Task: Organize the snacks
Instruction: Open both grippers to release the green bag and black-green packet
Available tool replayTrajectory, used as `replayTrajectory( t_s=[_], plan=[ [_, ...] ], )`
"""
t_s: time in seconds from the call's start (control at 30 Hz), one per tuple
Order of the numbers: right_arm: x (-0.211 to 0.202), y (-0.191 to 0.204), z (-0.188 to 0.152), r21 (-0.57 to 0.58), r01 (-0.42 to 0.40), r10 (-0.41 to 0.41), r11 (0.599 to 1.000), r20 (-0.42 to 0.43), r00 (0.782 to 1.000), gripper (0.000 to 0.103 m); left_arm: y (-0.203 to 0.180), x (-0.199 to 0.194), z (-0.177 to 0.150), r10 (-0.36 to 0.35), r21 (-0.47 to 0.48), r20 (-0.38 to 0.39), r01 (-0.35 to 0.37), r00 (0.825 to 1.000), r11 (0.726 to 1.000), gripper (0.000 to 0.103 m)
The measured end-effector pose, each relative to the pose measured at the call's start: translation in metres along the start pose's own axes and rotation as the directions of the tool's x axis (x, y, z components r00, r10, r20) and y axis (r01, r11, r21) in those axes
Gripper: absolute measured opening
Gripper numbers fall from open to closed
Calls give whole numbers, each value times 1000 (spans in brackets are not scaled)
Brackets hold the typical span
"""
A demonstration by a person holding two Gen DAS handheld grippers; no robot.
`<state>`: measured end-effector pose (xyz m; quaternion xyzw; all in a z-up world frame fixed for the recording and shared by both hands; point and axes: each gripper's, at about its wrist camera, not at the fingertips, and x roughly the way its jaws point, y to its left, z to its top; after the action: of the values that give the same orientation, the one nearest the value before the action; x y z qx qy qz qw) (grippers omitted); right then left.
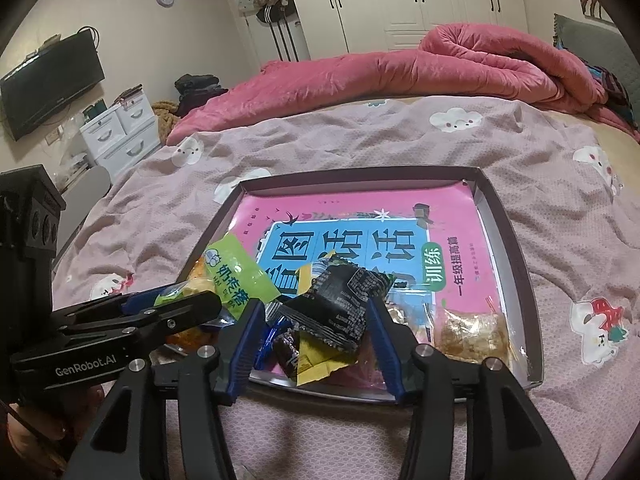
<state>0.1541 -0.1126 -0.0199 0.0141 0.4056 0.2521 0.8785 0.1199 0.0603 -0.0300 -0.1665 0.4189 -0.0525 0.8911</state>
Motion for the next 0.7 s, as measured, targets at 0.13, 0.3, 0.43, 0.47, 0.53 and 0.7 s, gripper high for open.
replayTrajectory(
  t_s=[0.13,0.3,0.43,0.47,0.53,0.7],
  plan=[
    [-1,1,0,-4,-9,9,1000,2,1000,52,-1,-5,1,3,8,17,-3,1000,1000,61],
    [-2,4,1,-16,-16,16,1000,3,1000,53,-2,-7,2,6,15,22,-6,1000,1000,61],
    [-2,5,0,-19,-12,12,1000,5,1000,53,-2,-10,2,7,10,30,-8,1000,1000,61],
    [-2,6,0,-18,-11,12,1000,7,1000,53,-2,-11,2,7,8,30,-7,1000,1000,61],
    [-3,5,0,-14,-9,9,1000,9,1000,53,-2,-13,2,4,4,30,-4,1000,1000,61],
    [-6,4,1,-10,-7,8,1000,20,1000,53,-6,-16,1,9,16,36,-9,999,1000,63]
  ],
)
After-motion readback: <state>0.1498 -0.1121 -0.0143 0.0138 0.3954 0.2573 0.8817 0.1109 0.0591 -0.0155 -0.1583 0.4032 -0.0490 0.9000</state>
